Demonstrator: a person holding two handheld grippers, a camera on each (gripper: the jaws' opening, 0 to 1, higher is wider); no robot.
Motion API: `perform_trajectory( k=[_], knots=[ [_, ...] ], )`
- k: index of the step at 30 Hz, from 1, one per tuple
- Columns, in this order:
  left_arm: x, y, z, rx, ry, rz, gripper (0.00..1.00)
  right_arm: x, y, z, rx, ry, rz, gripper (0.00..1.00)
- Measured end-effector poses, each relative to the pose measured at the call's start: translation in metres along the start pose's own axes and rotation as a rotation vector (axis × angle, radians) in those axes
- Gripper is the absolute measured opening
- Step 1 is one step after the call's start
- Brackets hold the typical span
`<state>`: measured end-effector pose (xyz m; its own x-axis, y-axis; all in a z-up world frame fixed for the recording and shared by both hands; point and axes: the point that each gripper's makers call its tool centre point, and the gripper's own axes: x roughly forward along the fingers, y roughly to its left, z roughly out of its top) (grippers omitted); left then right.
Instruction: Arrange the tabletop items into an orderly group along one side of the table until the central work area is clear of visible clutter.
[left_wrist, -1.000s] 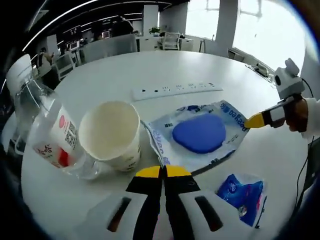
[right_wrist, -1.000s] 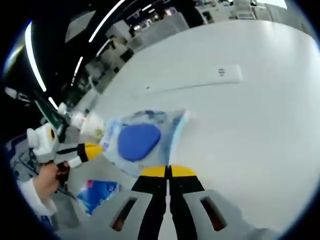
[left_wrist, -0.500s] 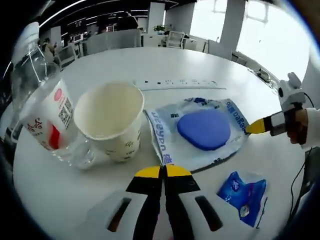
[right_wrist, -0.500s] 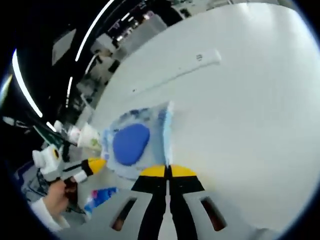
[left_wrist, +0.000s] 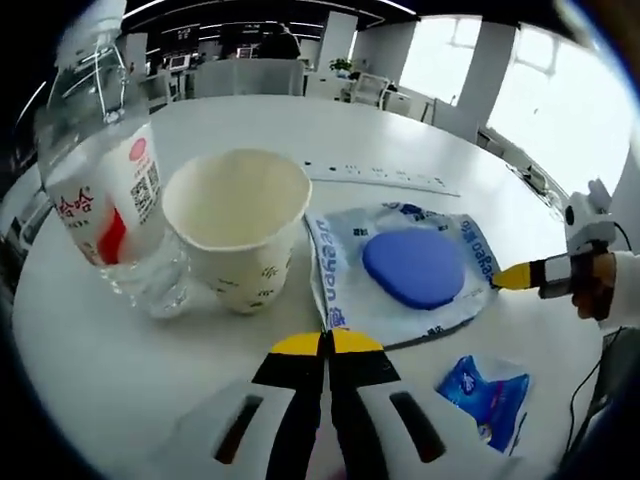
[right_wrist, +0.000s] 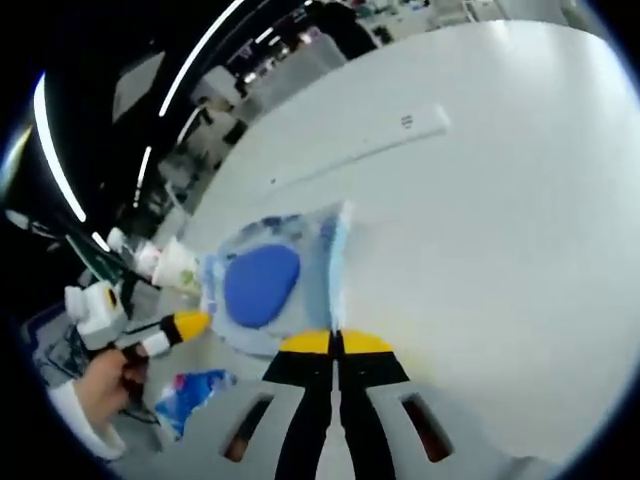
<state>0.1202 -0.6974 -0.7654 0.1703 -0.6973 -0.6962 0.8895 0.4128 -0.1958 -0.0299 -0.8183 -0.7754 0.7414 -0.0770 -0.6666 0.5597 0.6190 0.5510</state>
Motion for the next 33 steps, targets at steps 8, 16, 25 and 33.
perform_trajectory(
  k=[8, 16, 25, 33],
  knots=[
    [0.001, 0.000, -0.001, 0.005, -0.006, 0.020, 0.00, 0.001, 0.001, 0.001, 0.010, 0.022, -0.012, 0.00],
    [0.000, -0.002, -0.002, 0.047, -0.023, 0.044, 0.00, -0.013, 0.002, 0.038, 0.137, -0.123, 0.102, 0.04],
    [0.001, -0.003, -0.003, 0.084, -0.001, 0.032, 0.00, -0.064, 0.024, 0.035, 0.060, -0.185, 0.217, 0.06],
    [0.002, -0.006, -0.001, 0.055, 0.021, -0.036, 0.00, -0.143, 0.015, -0.002, 0.177, -0.257, 0.265, 0.02]
  ],
)
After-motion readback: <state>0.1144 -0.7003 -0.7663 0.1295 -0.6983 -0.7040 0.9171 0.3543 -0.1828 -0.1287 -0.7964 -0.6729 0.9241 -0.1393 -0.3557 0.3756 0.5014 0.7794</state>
